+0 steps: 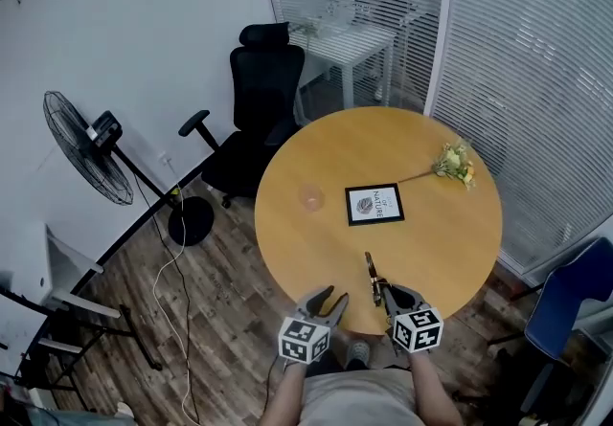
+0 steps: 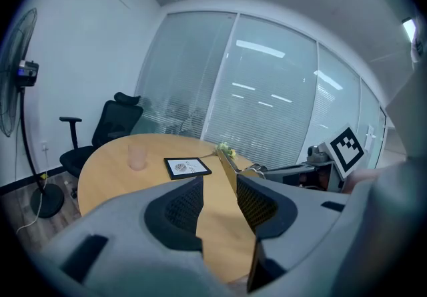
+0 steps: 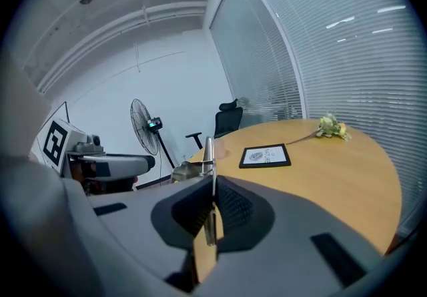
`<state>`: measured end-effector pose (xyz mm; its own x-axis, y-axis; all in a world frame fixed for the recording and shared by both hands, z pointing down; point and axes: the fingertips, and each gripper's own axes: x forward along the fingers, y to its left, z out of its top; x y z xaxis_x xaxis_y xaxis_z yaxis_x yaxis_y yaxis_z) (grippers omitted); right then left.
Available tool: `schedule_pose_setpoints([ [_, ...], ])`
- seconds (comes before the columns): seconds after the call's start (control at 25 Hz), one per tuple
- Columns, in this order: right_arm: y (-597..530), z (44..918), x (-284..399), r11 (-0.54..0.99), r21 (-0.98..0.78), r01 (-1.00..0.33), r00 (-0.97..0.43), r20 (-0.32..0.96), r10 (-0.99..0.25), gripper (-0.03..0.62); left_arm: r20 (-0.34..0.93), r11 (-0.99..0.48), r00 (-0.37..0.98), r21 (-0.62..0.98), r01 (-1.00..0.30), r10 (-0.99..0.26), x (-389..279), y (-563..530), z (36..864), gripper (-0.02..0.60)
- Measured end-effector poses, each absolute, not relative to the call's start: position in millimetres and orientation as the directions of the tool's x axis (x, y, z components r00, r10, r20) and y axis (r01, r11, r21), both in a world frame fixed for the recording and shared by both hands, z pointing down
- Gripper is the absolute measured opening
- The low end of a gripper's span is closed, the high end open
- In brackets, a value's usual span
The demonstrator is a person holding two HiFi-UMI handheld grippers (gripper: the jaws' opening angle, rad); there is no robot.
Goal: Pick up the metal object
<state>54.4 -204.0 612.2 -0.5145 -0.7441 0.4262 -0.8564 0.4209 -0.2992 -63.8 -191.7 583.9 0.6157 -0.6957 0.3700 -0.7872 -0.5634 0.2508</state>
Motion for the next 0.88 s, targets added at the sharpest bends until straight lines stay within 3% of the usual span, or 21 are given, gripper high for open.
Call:
schedule_pose_setpoints([
  [0.88,-214,604,52,0.450,-0.423,-0.787,-0.595,0.326,-0.734,0.003,0.384,-0.566,0.615,0.246,-0.787,-0.689,-55,-204,589,0.158],
])
